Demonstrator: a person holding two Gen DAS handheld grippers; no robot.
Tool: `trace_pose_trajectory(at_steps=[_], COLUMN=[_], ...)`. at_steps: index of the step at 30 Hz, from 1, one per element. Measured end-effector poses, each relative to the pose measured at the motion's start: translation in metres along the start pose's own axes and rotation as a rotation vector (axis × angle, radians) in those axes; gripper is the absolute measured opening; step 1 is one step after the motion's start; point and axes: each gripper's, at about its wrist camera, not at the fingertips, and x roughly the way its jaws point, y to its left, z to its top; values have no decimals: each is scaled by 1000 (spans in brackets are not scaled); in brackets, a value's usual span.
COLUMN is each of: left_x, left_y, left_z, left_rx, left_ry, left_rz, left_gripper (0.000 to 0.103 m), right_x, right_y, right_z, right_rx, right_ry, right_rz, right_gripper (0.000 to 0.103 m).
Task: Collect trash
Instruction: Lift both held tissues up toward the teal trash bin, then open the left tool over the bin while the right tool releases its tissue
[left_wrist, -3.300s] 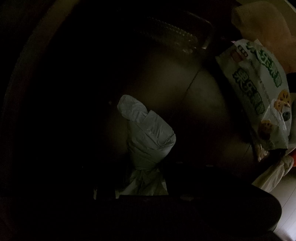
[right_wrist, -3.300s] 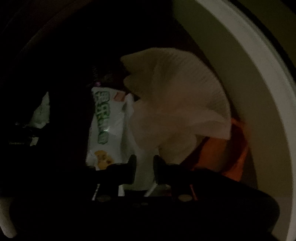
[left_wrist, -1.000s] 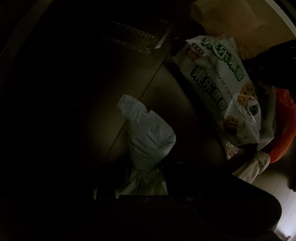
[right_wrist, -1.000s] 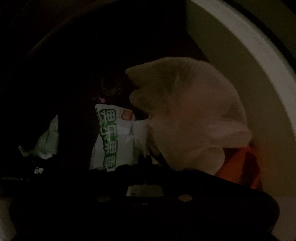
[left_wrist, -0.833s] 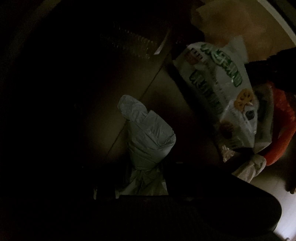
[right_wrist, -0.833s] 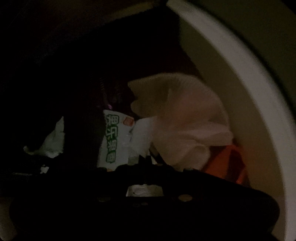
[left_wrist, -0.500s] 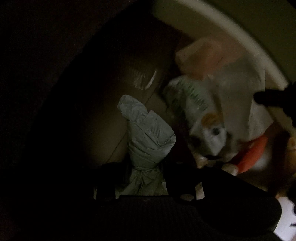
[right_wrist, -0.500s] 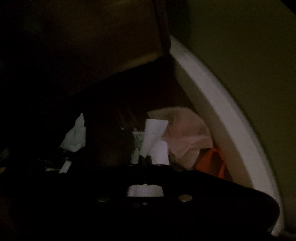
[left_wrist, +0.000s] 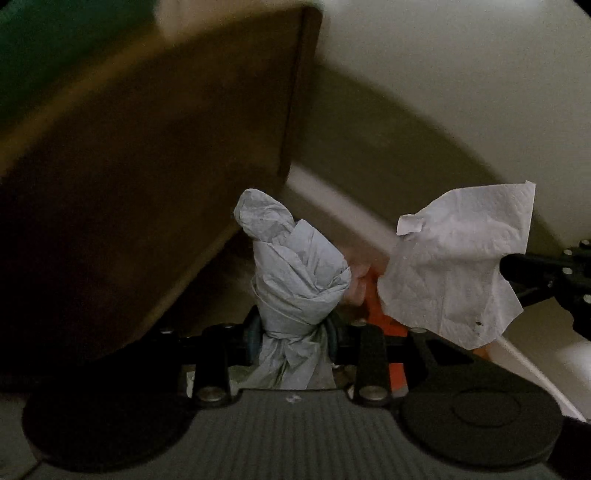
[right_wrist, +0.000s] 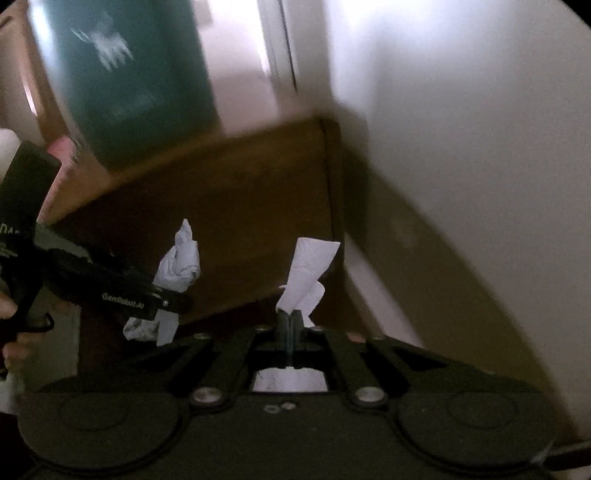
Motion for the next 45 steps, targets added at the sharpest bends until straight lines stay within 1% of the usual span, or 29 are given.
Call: trace_pose_trajectory(at_steps=[3,5,6,11,14,16,18,22,25,28,30,32,34,36,42,45], left_x=[-59,-100,-120,-220,-270,-299,-332,-381,-408,-425,-426,-422,-415,-398,-349,-328], left_y=[0,0,0,6,9,13,21,32,42,54,59,69,79,88,111,119], left_z=[3,5,6,17,29,39,50,74,92,112,124,139,151,163,191,206], left_rx=[0,15,27,41,47,34,17,6,-1,-16,-26,-45,-64,-87,-141,-163], left_ry=[-61,-117,-145,-291,-382,-432,-480,-567,-618,-648,-663,-660,-638,-614,-523,-483], left_rz=[-20,-35,-34,-31,-25,-14,-4,44,70,90,109,120,120,127,168,172], left_gripper=[33,33,33,33,33,33,33,33,33,33,33,33,33,33,33,33], right_x=[-44,-74,-81,-135,-154,-166,-175,-190,-191,-182,-179,-165,-167,-154,-96,-75], right_y=[26,45,53,92,114,133,146,172,186,198,201,200,200,200,201,202], right_z=[25,44,48,102,136,163,186,233,260,288,299,309,310,315,335,338], right_rx=[-66,-116,-134,-193,-224,-260,-267,-284,-292,-299,-298,-295,-290,-283,-264,-258], right_ry=[-69,-122,-141,-274,-349,-400,-436,-521,-565,-584,-583,-579,-567,-545,-449,-409], right_rz=[-14,-19,-24,-17,-12,-22,-20,-35,-47,-59,-60,-72,-75,-79,-76,-70], right_gripper=[0,0,0,0,0,0,0,0,0,0,0,0,0,0,0,0])
